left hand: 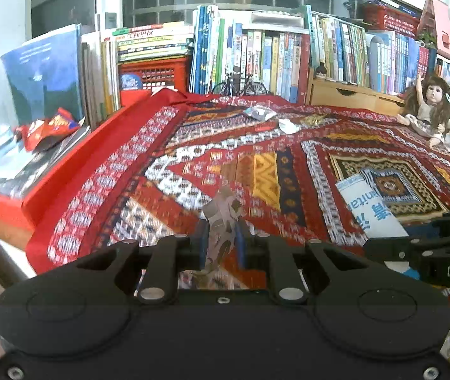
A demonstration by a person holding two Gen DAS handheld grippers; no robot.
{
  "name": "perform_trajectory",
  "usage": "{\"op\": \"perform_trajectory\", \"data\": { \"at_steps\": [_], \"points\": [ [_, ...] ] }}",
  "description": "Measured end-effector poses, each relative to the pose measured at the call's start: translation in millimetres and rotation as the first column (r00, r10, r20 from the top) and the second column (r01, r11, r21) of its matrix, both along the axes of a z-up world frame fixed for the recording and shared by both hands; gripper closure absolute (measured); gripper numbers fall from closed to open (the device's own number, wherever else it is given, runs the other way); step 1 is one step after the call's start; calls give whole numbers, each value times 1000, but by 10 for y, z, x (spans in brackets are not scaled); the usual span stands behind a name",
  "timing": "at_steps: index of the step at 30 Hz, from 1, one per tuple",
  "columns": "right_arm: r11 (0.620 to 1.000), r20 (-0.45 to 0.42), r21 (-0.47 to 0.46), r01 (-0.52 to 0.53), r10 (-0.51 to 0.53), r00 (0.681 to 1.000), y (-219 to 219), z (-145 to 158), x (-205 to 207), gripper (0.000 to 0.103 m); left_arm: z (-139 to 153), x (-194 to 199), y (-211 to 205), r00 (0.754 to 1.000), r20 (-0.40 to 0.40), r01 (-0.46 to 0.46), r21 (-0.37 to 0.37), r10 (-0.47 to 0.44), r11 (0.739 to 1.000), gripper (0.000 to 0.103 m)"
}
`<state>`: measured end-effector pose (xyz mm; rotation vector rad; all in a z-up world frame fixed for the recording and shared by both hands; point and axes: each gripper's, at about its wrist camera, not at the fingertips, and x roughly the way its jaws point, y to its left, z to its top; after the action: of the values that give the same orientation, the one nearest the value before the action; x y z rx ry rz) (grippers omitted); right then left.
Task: Organize books
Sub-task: 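Carry the tissue pack and clear wrapper past the bed edge over the bin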
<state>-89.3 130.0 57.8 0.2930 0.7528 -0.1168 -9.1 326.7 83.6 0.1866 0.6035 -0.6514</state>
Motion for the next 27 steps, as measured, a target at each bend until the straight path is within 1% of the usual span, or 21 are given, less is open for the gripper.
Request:
{"op": "perform_trajectory", "data": {
  "at_steps": [7,14,18,20,24,27],
  "points": [
    [1000,-7,8,-26,26,1000,305,-2,-231,76,-94,-268,282,1000,-21,8,8,-8,1000,86],
    [999,-21,-5,-47,47,999,536,-32,-411,75,-148,-426,463,999,-31,25,23,-25,999,86],
    [999,-38,4,-33,33,999,596,-78,-484,75,-173,-485,524,999,-44,25,25,-24,999,86],
    [1000,-43,12,-21,21,999,614,-98,-507,74,-184,-512,542,998,-47,40,31,-38,999,86],
    [1000,-48,16,-2,3,999,640,-133,-489,74,-209,-510,535,996,-59,65,47,-62,997,85],
    [1000,-47,12,-1,1,999,647,-130,-475,74,-222,-493,530,996,-68,64,41,-61,997,84]
  ]
}}
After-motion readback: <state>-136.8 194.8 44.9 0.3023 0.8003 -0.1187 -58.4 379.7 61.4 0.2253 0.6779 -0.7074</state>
